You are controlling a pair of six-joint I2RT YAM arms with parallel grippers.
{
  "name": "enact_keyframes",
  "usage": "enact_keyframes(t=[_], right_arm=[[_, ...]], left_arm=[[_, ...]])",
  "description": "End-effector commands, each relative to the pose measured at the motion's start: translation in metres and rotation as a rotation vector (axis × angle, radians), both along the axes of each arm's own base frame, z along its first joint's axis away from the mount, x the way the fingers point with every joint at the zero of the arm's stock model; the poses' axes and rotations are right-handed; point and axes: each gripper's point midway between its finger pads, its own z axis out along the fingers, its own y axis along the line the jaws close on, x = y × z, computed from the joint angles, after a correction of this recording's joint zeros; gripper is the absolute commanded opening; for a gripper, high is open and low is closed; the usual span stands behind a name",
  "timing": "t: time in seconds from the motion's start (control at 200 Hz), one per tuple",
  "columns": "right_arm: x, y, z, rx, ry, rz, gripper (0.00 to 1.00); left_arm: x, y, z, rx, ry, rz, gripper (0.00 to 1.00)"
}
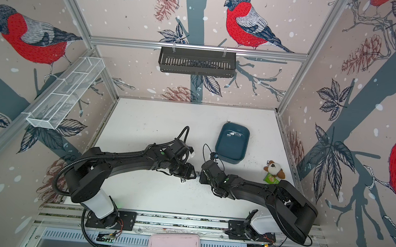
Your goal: Load the staples into the stapler
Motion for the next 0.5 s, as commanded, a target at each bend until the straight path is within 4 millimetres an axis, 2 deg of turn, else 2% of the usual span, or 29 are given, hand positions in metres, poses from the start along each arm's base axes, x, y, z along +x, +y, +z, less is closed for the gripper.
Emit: enact_keyframes(t=[0.0, 0.195, 0.495], right_arm=[[-0.004, -0.011, -0.009, -0.067, 0.017, -0.015, 0.04], [-0.005, -0.007, -0.01, -0.078, 0.013, 0.003, 0.05], [-0.006, -0.003, -0.009, -0.089, 0.006, 0.022, 0.04]], left_arm=[[0.0, 0.004, 0.005, -0.021, 0.013, 0.015, 0.54], [0.006, -0.002, 0.016, -0.064, -0.004, 0.014, 0.54], [0.013, -0.008, 0.016, -0.075, -0.02, 0.012, 0.54]])
